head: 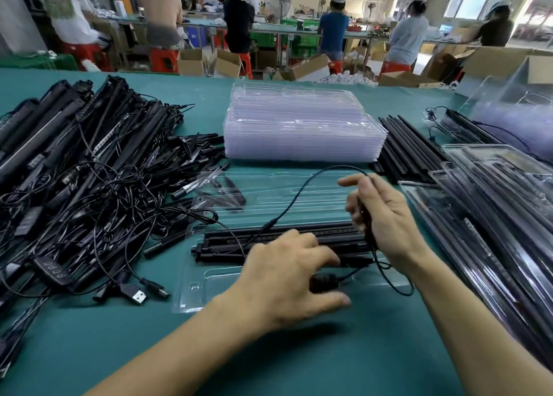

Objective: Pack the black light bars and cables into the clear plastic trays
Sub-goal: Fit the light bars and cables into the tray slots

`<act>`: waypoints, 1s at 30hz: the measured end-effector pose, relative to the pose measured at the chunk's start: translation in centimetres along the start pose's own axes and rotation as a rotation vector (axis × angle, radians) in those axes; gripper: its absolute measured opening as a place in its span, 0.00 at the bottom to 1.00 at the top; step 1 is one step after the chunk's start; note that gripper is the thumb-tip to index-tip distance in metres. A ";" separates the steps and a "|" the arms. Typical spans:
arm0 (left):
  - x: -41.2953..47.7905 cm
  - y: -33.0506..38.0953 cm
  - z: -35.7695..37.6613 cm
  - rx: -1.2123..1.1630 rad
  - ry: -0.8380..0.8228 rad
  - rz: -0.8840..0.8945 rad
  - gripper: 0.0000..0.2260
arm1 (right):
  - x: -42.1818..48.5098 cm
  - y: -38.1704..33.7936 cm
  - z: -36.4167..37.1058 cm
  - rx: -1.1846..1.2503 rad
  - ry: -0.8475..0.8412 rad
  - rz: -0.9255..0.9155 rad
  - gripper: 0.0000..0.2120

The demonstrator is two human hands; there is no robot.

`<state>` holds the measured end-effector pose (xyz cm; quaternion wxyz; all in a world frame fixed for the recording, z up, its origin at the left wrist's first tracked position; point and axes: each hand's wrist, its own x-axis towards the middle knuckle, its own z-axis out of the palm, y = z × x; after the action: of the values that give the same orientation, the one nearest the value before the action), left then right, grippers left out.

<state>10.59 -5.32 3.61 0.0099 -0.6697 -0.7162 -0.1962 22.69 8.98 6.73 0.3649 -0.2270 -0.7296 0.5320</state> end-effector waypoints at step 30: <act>5.3 1.7 1.2 0.075 -0.024 0.060 0.27 | -1.9 2.3 -4.0 -0.735 -0.326 -0.008 0.06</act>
<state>11.99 0.13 4.42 0.0321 -0.6922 -0.7029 -0.1607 26.83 10.79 4.70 0.1410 -0.2522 -0.9204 0.2634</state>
